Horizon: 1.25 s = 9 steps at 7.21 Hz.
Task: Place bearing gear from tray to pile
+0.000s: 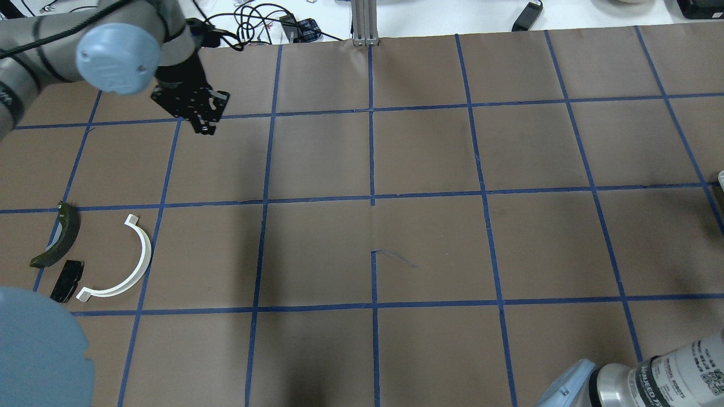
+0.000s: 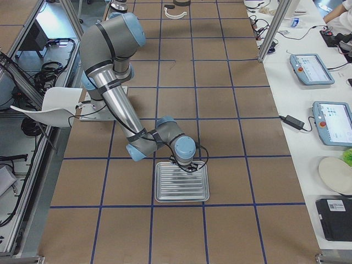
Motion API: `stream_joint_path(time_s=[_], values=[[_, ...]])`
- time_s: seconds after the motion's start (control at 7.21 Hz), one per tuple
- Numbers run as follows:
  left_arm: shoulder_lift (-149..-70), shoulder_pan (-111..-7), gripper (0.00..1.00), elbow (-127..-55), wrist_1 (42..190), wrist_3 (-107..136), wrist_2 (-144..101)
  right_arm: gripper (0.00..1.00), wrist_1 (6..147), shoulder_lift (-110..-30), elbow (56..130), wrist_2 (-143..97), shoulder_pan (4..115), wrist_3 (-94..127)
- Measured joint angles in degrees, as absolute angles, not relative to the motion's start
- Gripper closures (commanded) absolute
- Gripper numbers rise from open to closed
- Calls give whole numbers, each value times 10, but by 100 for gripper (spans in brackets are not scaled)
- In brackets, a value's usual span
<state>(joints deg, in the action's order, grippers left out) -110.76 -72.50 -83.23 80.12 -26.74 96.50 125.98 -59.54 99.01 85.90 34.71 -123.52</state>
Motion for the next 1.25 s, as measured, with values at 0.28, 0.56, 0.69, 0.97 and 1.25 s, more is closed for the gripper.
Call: stream_joint_path(time_s=[0.28, 0.56, 0.69, 0.97, 1.25], values=[[-1110, -640, 100, -861, 785, -360, 965, 59, 1260, -597, 991, 859, 347, -1234], [-1114, -590, 100, -915, 738, -399, 963, 71, 1256, -598, 991, 860, 348, -1233], [-1114, -579, 100, -950, 698, -406, 963, 81, 1254, -598, 991, 860, 348, -1233], [-1112, -572, 100, -1015, 624, -413, 964, 95, 1253, -598, 991, 860, 348, -1234], [-1110, -569, 100, -1050, 595, -441, 966, 97, 1252, -605, 991, 861, 349, -1234]])
